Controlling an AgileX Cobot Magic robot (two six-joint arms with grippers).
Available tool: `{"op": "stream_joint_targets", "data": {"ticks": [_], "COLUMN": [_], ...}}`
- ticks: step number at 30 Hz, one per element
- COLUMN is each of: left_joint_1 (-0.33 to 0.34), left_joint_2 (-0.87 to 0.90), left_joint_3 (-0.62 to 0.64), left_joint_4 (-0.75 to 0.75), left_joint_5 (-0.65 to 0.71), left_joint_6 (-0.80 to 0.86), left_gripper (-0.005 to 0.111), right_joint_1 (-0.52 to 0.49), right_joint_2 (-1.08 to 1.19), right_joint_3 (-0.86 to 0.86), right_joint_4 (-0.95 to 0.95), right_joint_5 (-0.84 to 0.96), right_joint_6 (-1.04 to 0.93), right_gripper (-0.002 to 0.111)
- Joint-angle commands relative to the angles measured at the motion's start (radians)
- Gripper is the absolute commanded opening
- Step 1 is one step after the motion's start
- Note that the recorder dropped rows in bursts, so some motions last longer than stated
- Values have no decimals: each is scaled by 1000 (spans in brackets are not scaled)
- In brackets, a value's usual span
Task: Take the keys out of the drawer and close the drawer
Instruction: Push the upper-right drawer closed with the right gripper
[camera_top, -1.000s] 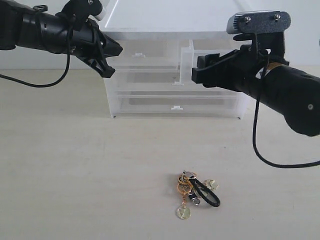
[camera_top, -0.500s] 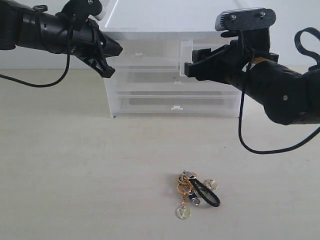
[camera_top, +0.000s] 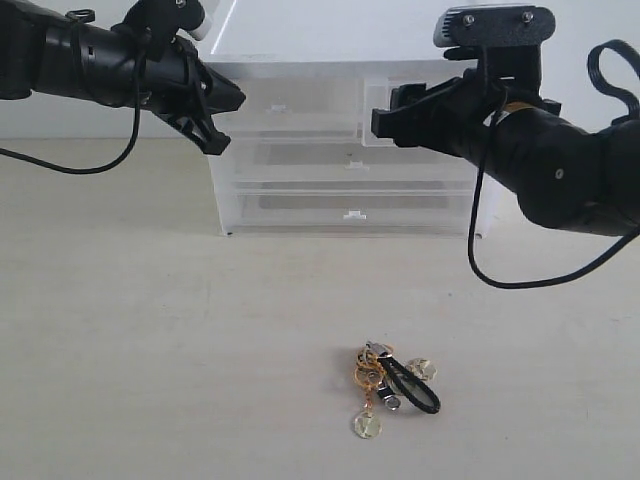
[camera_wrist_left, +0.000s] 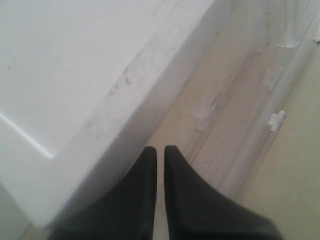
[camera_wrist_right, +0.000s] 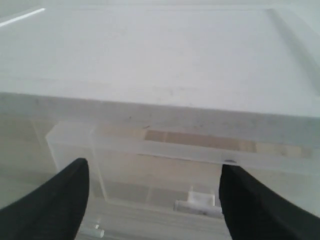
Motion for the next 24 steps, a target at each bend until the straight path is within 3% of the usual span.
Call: {"op": "stream_joint_targets", "data": {"ticks": [1,10,15,19,24], "left_joint_1": [2,2,2,2,2], "left_joint_2": [-9,-9,-9,-9,-9], "left_joint_3": [-15,-15,-15,-15,-15], "left_joint_4": [-39,-39,-39,-39,-39], "left_joint_5": [-77,-77,-77,-77,-77], "left_joint_6": [-5,-5,-5,-3,-3], "left_gripper": [4,4,4,4,4], "right_joint_1": [-3,-3,-3,-3,-3], "right_joint_2": [-14,-14,-61,-102,-167], "right_joint_3": [-23,-25,-25,-25,8], "right_joint_4": [-21,-17,-1,11,10], "right_joint_5": [-90,-83,28,85,117], "right_joint_6": [0,-1,6,-28,-64], "right_gripper": [66,66,64,40,-1]}}
